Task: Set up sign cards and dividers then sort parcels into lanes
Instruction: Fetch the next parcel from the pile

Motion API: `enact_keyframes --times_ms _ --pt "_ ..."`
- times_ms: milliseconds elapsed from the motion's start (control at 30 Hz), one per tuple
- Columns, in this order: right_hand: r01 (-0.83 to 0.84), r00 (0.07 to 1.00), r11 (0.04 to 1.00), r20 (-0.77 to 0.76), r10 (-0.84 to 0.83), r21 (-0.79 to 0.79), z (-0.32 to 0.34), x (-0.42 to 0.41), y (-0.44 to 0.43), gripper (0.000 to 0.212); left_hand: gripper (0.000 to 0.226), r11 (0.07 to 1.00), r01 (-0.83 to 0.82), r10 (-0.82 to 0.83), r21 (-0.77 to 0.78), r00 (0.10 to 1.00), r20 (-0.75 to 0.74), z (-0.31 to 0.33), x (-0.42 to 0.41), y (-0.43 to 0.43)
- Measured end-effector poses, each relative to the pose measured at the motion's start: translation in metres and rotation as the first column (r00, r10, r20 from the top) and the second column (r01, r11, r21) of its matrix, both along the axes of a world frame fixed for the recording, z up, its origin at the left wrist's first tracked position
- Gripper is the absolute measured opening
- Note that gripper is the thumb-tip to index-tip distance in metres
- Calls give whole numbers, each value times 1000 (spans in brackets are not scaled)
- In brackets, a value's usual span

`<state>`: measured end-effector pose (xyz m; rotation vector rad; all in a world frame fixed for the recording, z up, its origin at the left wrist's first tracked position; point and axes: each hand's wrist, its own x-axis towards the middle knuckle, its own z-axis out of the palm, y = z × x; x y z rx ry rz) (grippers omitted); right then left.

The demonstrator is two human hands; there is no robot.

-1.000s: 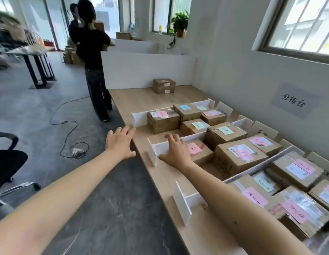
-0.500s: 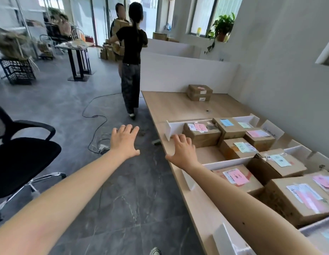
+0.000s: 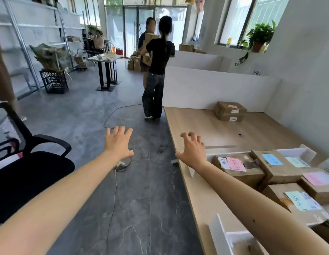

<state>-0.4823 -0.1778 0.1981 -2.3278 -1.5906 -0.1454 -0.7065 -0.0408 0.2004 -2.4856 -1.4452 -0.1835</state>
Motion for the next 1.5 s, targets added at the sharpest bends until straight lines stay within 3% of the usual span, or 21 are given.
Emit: enact_keyframes --times_ms 533,1233,1367,1500 --pt "-22 999 993 -49 16 -118 -26 97 140 66 90 999 -46 48 23 995 -90 -21 77 136" --pt "158 970 980 -165 -177 -119 -29 189 378 70 89 989 129 -132 -77 991 -31 -26 216 418" --pt "224 955 969 -174 -240 -104 -34 203 402 72 89 967 207 -199 -148 978 66 -25 244 459" --pt "282 937 950 -174 -303 -136 -41 222 415 74 91 949 287 -285 -127 958 37 -30 279 480"
